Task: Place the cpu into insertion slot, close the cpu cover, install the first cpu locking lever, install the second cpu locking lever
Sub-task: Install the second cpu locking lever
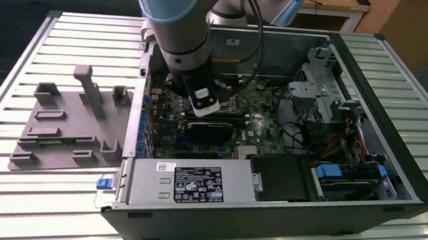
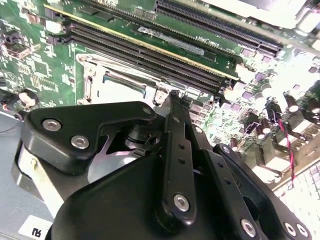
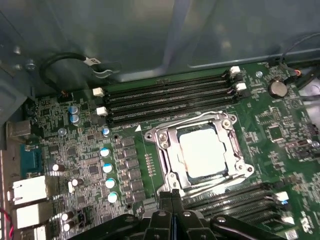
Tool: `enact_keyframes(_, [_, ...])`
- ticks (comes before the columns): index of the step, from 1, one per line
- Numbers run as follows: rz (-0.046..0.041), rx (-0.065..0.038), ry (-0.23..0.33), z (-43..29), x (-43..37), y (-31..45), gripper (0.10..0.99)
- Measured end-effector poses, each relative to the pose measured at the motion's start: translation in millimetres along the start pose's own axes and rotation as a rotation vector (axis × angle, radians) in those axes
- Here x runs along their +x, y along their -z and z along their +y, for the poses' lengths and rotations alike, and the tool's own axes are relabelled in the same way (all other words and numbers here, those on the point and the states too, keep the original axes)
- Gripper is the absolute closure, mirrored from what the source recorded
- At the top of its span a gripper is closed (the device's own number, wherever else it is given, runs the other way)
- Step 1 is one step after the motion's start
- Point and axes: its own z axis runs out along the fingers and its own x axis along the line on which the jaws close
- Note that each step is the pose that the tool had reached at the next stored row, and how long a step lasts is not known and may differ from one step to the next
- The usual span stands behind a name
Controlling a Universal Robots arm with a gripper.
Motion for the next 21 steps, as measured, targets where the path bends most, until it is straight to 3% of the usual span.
enact_keyframes(6, [-0.0094,0.027,-0.009,1.2,-3.1,1.5,0.984])
enact_keyframes(11, [-0.0123,0.048,-0.012,3.7,-12.7,-0.4,0.984])
enact_keyframes(16, [-0.0102,0.051,-0.013,7.3,-21.0,-2.5,0.984])
enact_keyframes(21, [-0.012,0.066,-0.01,14.3,-24.8,-5.1,0.984])
